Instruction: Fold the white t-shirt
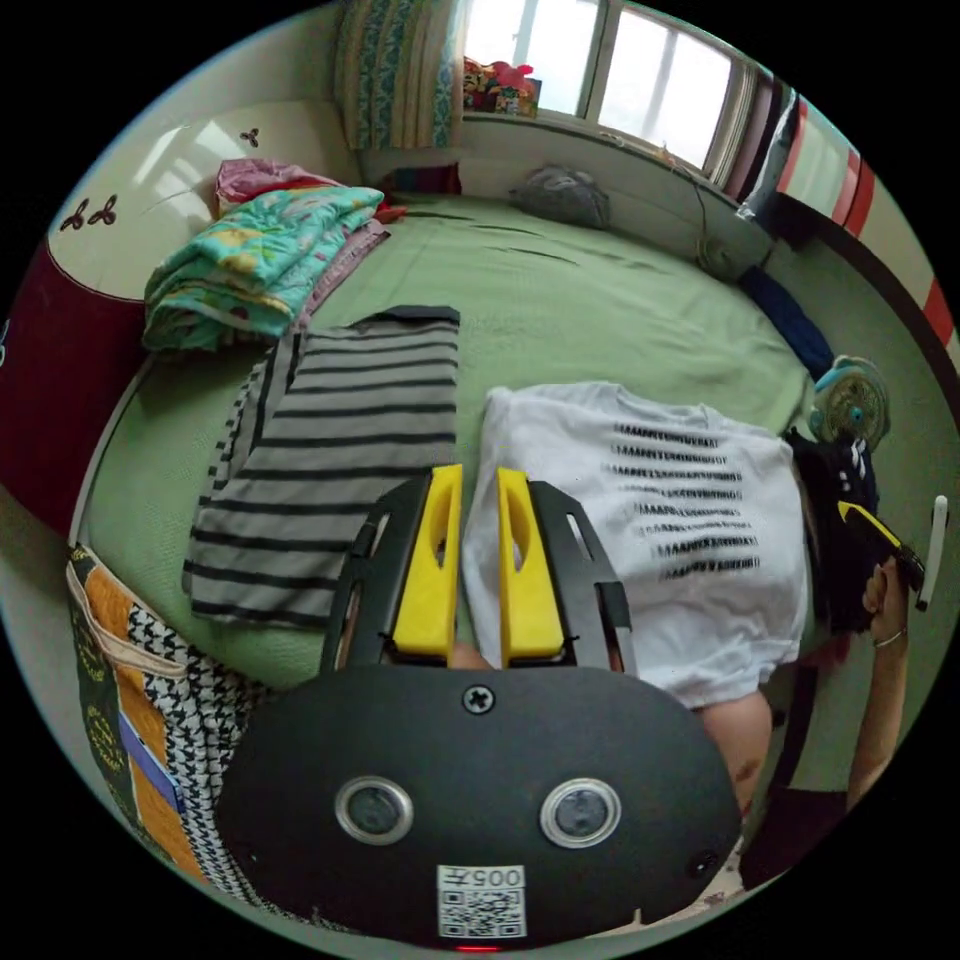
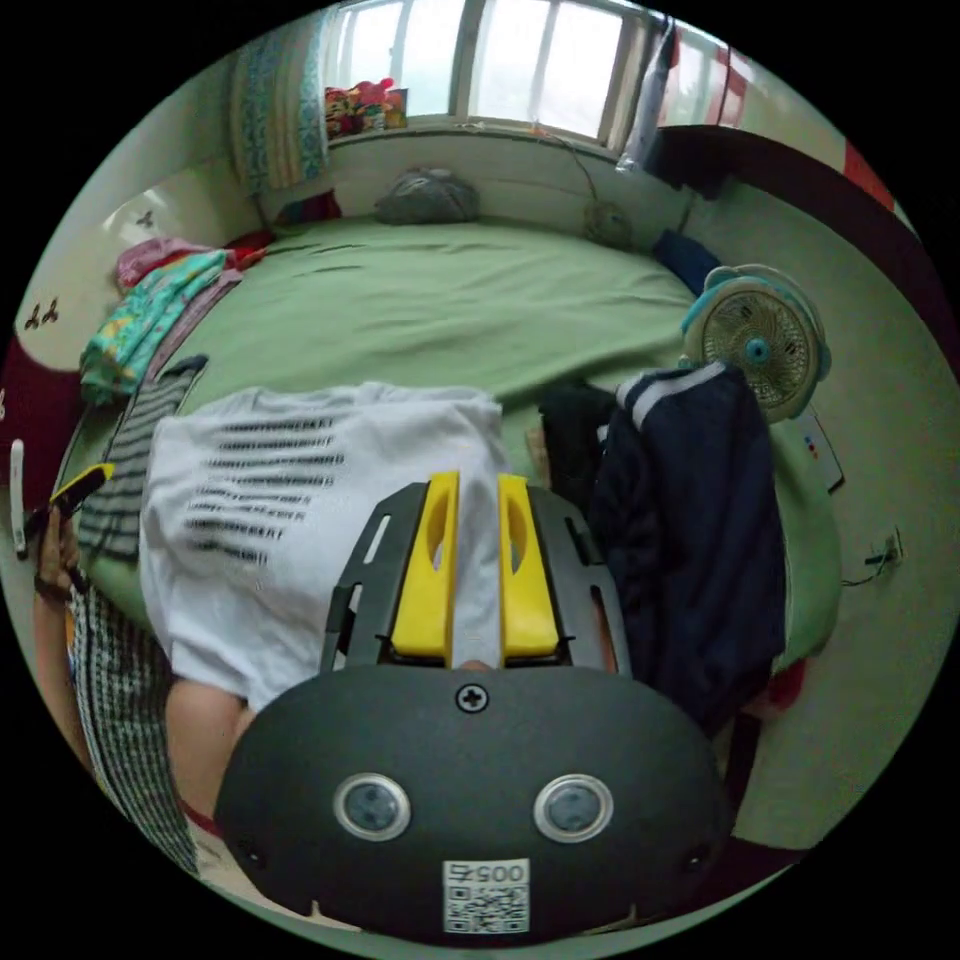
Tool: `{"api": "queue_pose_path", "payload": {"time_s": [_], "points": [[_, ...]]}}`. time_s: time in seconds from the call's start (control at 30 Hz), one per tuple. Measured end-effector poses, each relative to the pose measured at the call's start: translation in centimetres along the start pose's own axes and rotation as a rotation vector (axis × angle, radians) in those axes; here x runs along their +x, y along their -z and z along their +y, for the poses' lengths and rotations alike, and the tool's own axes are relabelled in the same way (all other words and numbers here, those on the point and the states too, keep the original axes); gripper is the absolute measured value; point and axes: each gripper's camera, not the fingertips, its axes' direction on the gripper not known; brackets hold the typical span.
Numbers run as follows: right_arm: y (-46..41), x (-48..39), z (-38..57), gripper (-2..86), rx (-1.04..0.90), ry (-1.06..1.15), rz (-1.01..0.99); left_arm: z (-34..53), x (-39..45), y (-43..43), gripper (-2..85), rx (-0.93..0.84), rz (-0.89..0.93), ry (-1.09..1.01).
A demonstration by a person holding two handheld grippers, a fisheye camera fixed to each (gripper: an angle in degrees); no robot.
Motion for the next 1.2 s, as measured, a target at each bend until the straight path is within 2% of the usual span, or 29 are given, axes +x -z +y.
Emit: {"api": "queue_pose_path", "payload": {"time_s": [0.27, 0.37, 0.53, 0.73, 0.8, 0.97, 1.2], "points": [[-1.1, 1.2, 9.6, 6.9, -0.105, -0.068, 0.017, 8.9, -1.7, -0.6, 8.0, -0.107, 0.136, 0.019], [-2.3, 1.8, 11.0, 7.4, -0.161, -0.119, -0.01, 10.4, -1.7, -1.5, 8.4, -0.134, 0.112, 0.05], [-3.4, 1.7, 11.0, 6.8, -0.139, -0.134, 0.008, 11.2, -1.3, -0.9, 8.8, -0.116, 0.087, 0.053], [-5.7, 0.5, 10.0, 3.2, -0.221, -0.05, 0.05, 11.9, -1.4, 0.0, 8.4, -0.113, 0.073, 0.051], [-5.3, 0.8, 9.3, -0.4, -0.206, -0.004, -0.017, 12.0, -1.6, 0.0, 8.4, -0.111, 0.069, 0.053], [-3.3, 2.8, 7.7, -1.5, -0.06, -0.083, 0.164, 12.3, -1.8, -0.7, 8.4, -0.123, 0.092, 0.052], [-5.5, 3.5, 7.4, -1.5, -0.114, -0.091, 0.196, 13.2, -0.8, -3.3, 8.6, -0.184, 0.099, 0.049]]}}
